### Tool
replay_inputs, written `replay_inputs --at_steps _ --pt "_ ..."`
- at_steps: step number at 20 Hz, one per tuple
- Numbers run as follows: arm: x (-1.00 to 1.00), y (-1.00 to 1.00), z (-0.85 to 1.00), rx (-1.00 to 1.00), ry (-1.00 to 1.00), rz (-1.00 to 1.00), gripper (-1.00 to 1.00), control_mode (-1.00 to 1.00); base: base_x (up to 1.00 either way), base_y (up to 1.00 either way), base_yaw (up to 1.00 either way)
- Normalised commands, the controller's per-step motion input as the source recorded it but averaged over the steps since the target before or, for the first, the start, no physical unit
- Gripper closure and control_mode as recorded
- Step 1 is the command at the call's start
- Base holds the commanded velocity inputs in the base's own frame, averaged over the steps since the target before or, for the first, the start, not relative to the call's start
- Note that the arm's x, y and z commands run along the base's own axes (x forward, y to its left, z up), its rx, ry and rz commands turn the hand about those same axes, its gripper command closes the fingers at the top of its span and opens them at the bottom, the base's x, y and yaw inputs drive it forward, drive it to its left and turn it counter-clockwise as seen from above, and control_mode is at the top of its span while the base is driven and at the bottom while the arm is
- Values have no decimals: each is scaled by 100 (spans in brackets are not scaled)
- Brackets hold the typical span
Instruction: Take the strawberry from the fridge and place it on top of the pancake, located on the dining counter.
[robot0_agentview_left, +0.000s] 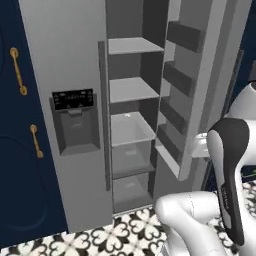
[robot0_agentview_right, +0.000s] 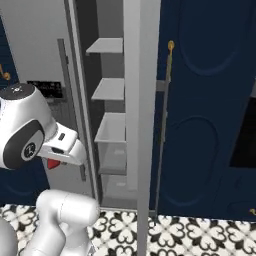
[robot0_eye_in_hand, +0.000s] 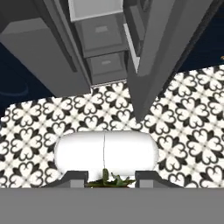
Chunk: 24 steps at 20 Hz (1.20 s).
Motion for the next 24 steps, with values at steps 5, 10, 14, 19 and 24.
replay_inputs --at_steps 5,10,14,19,24 --pt "0 0 0 0 0 0 100 100 -24 -56 -67" --pt "0 0 0 0 0 0 100 100 0 -26 -87" --pt "0 0 0 0 0 0 100 100 0 -44 -86" --pt "0 0 0 0 0 0 100 100 2 -84 -77" --pt "0 0 0 0 0 0 100 100 5 -100 -65"
